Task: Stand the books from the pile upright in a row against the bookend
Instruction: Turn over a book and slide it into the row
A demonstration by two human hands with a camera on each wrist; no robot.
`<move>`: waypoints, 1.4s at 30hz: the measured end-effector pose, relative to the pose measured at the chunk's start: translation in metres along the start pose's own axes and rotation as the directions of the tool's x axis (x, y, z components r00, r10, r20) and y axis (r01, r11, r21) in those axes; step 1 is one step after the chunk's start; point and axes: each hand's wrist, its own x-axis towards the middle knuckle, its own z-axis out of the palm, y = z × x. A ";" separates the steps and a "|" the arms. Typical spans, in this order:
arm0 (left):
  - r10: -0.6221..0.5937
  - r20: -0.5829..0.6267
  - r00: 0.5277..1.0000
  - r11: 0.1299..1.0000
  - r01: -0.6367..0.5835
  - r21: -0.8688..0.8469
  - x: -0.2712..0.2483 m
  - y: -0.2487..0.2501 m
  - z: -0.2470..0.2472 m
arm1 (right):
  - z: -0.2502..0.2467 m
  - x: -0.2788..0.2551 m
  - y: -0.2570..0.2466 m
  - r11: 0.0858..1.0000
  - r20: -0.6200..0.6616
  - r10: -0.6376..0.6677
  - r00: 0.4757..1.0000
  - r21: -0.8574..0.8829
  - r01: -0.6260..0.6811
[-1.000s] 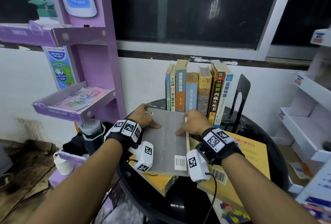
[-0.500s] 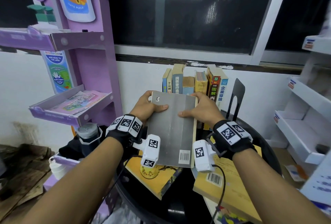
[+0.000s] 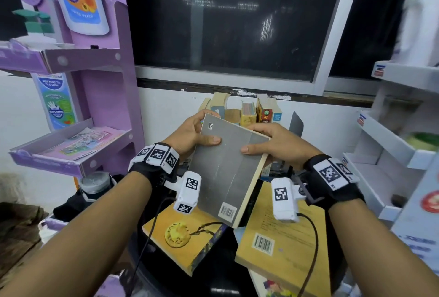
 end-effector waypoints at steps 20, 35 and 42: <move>0.034 -0.053 0.998 0.928 -0.012 0.373 0.074 0.009 0.087 | -0.077 -0.046 0.011 0.974 -0.273 -0.033 0.962 -0.226 -0.031; 0.262 -0.252 0.932 0.568 0.062 0.821 0.132 -0.018 0.126 | -0.107 -0.036 0.039 0.933 -0.528 0.022 0.849 -0.294 -0.207; 0.227 -0.194 0.954 0.509 0.053 0.859 0.152 -0.032 0.122 | -0.106 -0.003 0.055 0.896 -0.578 0.026 0.816 -0.348 -0.275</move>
